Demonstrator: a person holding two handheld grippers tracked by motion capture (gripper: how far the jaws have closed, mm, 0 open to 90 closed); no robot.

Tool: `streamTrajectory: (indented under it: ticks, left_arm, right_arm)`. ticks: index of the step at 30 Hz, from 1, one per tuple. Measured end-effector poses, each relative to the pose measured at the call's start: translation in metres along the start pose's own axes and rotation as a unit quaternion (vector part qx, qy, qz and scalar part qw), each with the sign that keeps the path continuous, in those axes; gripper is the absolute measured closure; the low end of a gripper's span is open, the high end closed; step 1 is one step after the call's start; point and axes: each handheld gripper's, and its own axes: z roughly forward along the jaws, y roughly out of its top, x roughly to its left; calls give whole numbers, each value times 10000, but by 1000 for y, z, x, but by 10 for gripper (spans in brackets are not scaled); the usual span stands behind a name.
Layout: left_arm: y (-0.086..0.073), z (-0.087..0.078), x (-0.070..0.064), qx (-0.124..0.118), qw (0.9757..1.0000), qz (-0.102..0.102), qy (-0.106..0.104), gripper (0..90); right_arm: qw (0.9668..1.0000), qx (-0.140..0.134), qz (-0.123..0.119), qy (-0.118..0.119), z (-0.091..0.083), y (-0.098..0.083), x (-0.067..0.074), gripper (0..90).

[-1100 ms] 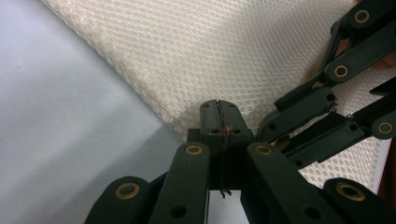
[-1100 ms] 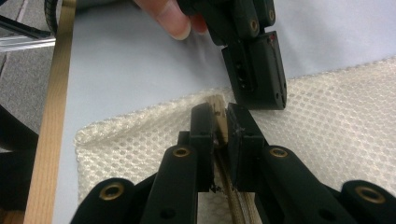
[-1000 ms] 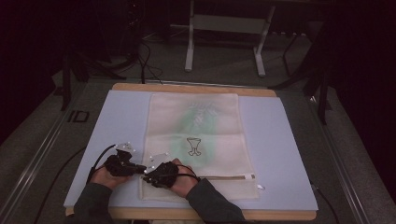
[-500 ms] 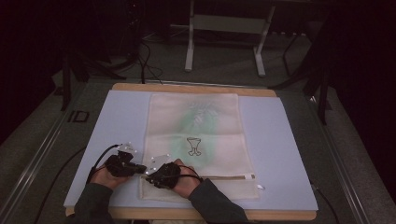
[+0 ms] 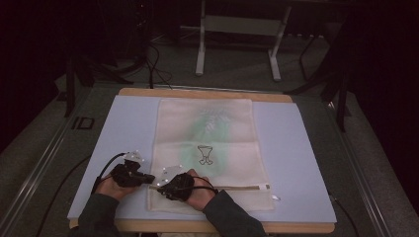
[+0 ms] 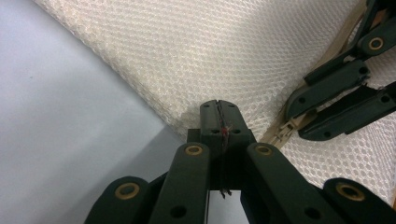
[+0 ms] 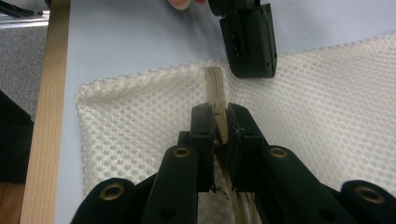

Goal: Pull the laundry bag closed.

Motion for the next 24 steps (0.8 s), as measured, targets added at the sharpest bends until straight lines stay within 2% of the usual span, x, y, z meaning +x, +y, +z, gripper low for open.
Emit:
streamTrajectory:
  ticks: [24]
  left_arm:
    - [-1, 0, -1, -17, 10000, 34, 41, 900]
  right_arm:
    - [9994, 265, -176, -98, -19, -7, 1, 822]
